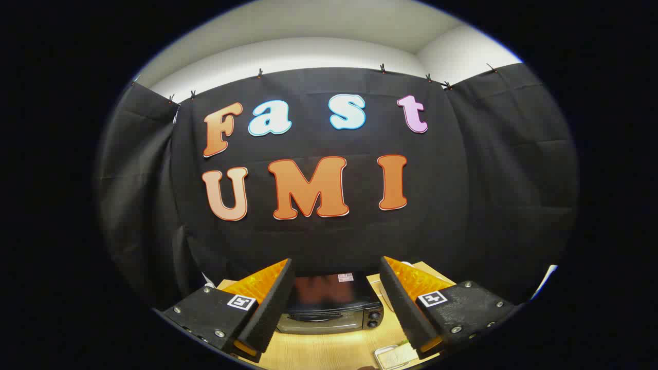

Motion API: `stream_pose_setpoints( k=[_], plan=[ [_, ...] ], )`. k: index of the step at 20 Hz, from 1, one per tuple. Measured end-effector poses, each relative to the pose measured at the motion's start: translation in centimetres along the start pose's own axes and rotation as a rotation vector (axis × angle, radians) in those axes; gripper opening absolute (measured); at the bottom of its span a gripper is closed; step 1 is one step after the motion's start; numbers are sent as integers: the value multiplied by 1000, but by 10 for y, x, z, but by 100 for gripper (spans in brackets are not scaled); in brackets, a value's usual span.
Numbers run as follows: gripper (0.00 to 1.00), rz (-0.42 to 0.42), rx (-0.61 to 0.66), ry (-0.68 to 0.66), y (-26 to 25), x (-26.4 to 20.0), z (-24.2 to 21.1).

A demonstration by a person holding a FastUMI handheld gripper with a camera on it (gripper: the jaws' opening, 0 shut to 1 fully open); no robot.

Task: Open the toaster oven, put the food inside, and close the toaster oven door.

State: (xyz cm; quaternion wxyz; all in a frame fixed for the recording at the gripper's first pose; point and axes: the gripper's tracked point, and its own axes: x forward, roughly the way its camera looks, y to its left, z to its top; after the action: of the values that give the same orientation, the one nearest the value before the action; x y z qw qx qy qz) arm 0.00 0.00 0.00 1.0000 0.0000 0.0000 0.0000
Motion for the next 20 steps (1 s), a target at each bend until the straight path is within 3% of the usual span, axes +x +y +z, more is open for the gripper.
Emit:
stream_pose_setpoints(
  k=[20],
  plan=[
    [99,8,-23,-36,8,12,2]
  ],
)
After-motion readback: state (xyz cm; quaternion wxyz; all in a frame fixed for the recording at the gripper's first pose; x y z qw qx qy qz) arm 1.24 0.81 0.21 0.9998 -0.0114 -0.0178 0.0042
